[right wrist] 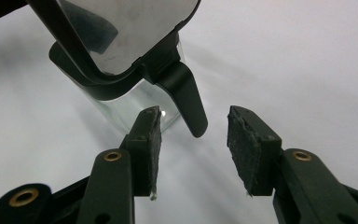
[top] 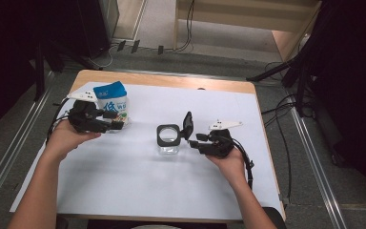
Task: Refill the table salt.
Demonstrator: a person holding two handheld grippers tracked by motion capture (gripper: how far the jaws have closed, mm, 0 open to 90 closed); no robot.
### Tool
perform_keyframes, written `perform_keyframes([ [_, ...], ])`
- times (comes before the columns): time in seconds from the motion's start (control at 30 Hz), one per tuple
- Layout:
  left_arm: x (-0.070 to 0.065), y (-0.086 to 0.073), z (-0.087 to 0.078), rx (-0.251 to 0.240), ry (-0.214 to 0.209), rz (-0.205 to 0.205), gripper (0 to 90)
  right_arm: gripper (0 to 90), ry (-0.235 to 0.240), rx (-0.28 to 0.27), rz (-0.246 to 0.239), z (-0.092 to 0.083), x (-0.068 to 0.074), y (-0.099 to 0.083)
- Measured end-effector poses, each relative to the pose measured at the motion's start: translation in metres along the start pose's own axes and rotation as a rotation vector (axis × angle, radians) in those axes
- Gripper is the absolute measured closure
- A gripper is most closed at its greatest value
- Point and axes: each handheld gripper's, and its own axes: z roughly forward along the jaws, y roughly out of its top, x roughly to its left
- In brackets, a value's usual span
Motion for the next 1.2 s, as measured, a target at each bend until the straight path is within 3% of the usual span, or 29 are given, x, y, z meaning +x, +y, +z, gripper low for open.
perform_keyframes([
  [0.4, 0.018, -0.009, -0.024, 0.004, 0.09, -0.04, 41.5, 56.1, 0.001, 0.015, 0.001, 0.003, 0.0, 0.0],
  [0.63, 0.033, -0.013, -0.034, 0.007, 0.138, -0.083, 43.2, 56.1, -0.005, 0.019, 0.005, 0.003, -0.001, -0.001],
  [0.77, 0.043, -0.011, -0.032, 0.008, 0.13, -0.108, 45.7, 56.2, -0.007, 0.03, 0.009, 0.002, 0.0, -0.002],
  [0.87, 0.047, -0.007, -0.028, 0.033, 0.122, -0.101, 48.7, 56.3, -0.013, 0.032, 0.006, 0.002, 0.001, -0.004],
  [0.93, 0.049, -0.004, -0.025, 0.015, 0.117, -0.108, 50.2, 56.3, -0.018, 0.033, 0.013, 0.0, 0.0, -0.006],
  [1.03, 0.052, 0.001, -0.022, 0.042, 0.121, -0.085, 52.2, 56.3, -0.027, 0.03, 0.022, -0.004, 0.0, -0.009],
  [1.13, 0.053, 0.007, -0.022, 0.02, 0.112, -0.073, 55.8, 56.3, -0.04, 0.031, 0.034, -0.008, -0.001, -0.012],
  [1.2, 0.054, 0.01, -0.021, 0.035, 0.12, -0.064, 58.0, 56.3, -0.045, 0.024, 0.037, -0.011, -0.001, -0.014],
])
